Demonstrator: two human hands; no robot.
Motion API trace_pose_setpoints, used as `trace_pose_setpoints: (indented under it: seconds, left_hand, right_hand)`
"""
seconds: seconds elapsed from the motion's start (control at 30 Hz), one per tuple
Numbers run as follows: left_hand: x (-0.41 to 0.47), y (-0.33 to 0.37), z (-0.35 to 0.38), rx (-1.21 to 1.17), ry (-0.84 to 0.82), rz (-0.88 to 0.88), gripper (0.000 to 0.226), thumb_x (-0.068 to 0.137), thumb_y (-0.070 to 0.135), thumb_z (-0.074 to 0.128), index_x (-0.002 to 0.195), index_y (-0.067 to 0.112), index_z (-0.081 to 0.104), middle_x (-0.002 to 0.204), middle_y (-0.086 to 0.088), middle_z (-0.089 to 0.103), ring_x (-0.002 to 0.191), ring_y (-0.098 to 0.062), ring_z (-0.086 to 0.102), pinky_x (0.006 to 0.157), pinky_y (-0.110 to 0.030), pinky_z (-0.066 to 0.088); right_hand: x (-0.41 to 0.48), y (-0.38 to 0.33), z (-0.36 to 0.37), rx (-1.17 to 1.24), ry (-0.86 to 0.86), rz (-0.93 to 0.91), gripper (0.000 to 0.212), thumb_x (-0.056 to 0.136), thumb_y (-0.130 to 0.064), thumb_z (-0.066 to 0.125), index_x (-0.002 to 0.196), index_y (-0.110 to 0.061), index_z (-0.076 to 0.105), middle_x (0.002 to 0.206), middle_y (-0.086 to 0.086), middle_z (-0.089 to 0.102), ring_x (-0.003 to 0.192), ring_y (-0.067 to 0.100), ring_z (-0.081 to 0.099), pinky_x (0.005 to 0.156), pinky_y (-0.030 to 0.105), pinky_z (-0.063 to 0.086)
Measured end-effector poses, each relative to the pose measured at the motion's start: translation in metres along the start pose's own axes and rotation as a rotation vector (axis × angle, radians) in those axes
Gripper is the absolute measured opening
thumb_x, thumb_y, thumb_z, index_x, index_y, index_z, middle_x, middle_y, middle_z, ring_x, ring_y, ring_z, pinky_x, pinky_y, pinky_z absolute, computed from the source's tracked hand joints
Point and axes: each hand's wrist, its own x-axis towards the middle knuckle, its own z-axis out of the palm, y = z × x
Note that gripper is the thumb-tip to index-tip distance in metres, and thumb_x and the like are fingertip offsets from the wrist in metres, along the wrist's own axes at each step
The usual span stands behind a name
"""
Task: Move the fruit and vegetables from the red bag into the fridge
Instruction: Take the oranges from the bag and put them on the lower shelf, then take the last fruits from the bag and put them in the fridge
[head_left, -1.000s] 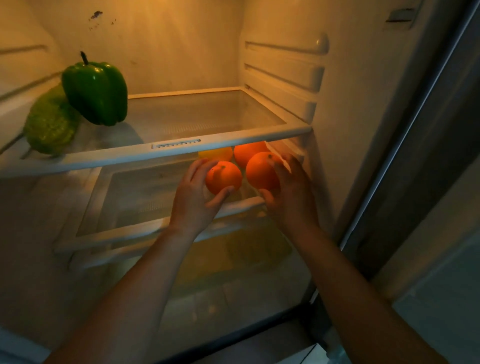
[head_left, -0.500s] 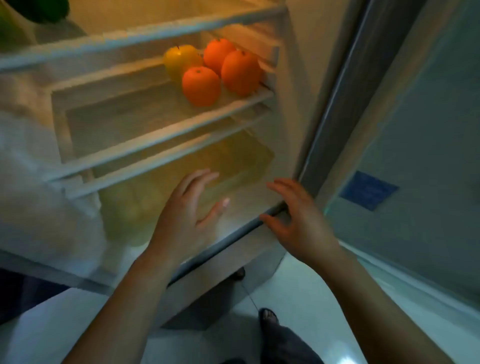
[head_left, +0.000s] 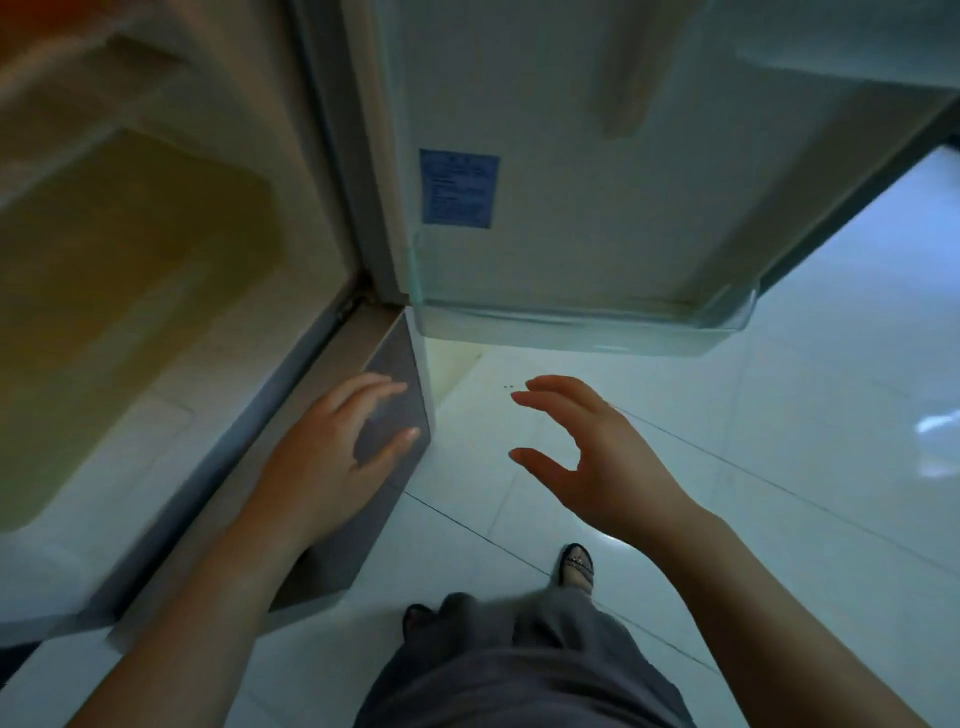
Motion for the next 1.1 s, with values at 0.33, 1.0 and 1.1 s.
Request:
trace_pose_setpoints:
  seconds: [0.33, 1.0, 1.1]
  left_hand:
    - [0.052, 0.136, 0.090, -0.009, -0.015, 0.088, 0.038, 0.087, 0.031, 0.058, 0.124, 0.024, 0.054, 0.121, 0.019, 0.041, 0.111, 0.005, 0.036, 0.093, -0.021, 0.032]
    - [0.192, 0.384, 0.284, 0.035, -0.260, 0.230, 0.042, 0.087, 0.043, 0.053, 0.126, 0.031, 0.050, 0.123, 0.023, 0.042, 0.111, 0.006, 0.039, 0.094, -0.014, 0.028]
    - [0.232, 0.403, 0.309, 0.010, -0.263, 0.239, 0.041, 0.087, 0.043, 0.053, 0.126, 0.030, 0.049, 0.122, 0.024, 0.041, 0.111, 0.008, 0.038, 0.093, -0.013, 0.028]
  right_hand:
    - [-0.071, 0.137, -0.083, 0.056, 0.053, 0.162, 0.041, 0.086, -0.041, 0.060, 0.125, -0.032, 0.052, 0.129, -0.016, 0.049, 0.108, 0.003, 0.051, 0.079, 0.006, 0.038]
    - [-0.127, 0.394, -0.245, 0.119, 0.127, 0.348, 0.040, 0.086, -0.040, 0.060, 0.124, -0.030, 0.053, 0.127, -0.015, 0.050, 0.117, 0.005, 0.047, 0.088, 0.016, 0.035]
    - [-0.100, 0.429, -0.269, 0.090, 0.108, 0.336, 0.039, 0.086, -0.041, 0.060, 0.124, -0.031, 0.053, 0.127, -0.016, 0.050, 0.117, 0.003, 0.046, 0.087, 0.013, 0.032]
